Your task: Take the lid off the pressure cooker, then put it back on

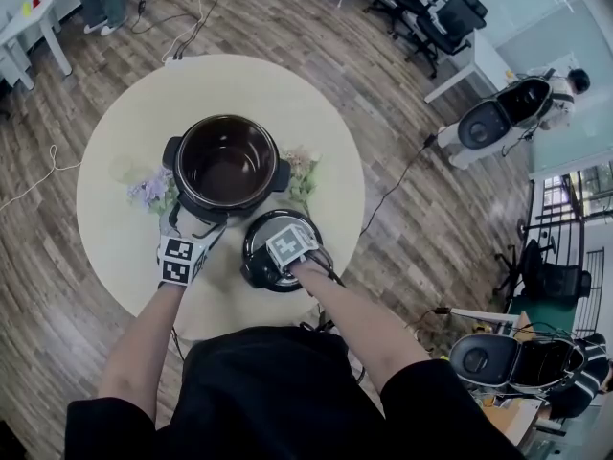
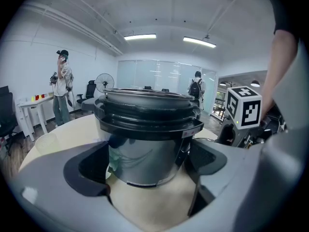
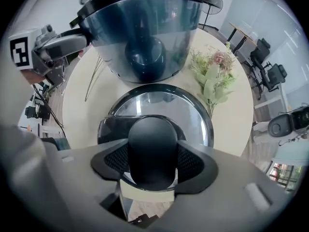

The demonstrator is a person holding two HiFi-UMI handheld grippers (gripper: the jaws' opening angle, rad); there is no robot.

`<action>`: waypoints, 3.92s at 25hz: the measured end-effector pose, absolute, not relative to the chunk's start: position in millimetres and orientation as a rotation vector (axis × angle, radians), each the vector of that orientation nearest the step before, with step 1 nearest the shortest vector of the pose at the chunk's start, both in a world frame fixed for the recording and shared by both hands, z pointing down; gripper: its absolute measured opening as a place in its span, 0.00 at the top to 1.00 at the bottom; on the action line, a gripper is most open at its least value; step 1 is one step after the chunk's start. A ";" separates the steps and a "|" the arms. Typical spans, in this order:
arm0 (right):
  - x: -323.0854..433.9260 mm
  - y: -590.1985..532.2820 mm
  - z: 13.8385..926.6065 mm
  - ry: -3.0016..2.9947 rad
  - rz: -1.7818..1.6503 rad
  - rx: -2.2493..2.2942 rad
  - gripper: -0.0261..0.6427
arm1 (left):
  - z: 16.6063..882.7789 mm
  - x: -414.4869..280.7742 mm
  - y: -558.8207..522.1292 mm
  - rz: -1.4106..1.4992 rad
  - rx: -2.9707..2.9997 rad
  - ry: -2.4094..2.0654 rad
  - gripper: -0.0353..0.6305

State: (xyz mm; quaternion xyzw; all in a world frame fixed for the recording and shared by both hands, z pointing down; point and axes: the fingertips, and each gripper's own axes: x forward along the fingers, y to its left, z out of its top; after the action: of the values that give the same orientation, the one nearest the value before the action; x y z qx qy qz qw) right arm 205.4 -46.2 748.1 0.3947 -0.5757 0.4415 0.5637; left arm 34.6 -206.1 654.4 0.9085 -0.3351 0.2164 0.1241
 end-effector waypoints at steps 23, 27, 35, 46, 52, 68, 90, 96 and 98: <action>276.2 -81.3 625.0 -1.420 1.075 0.915 0.53 | 656.7 34.8 -210.1 0.632 2.642 -0.975 0.18; 308.8 -94.5 583.8 -1.394 0.997 0.939 0.53 | 653.1 35.1 -208.4 0.630 2.643 -0.978 0.18; 303.7 -163.2 494.8 -1.495 0.910 0.960 0.53 | 653.3 36.7 -208.1 0.623 2.645 -0.976 0.18; 162.5 -285.5 466.7 -1.651 1.093 0.982 0.53 | 657.8 33.6 -216.1 0.616 2.646 -0.973 0.18; 111.0 -307.1 499.2 -1.572 1.037 0.948 0.53 | 662.5 36.1 -215.6 0.605 2.650 -0.965 0.18; 91.7 -300.3 552.3 -1.396 0.960 0.894 0.53 | 664.8 31.3 -214.1 0.594 2.639 -0.960 0.18; 91.3 -305.9 563.3 -1.378 0.898 0.785 0.53 | 664.7 32.9 -214.0 0.590 2.641 -0.960 0.18; 89.7 -304.8 563.1 -1.413 0.848 0.721 0.53 | 664.8 33.1 -213.6 0.592 2.638 -0.961 0.18; 88.3 -303.8 564.8 -1.420 0.803 0.691 0.53 | 665.1 33.2 -213.4 0.592 2.641 -0.959 0.18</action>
State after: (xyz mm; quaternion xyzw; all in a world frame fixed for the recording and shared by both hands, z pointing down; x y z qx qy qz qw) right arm 88.3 -303.8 564.8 0.3021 -0.6207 0.3512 0.6325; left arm 33.2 -213.4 665.1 0.9113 -0.3310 0.2042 0.1347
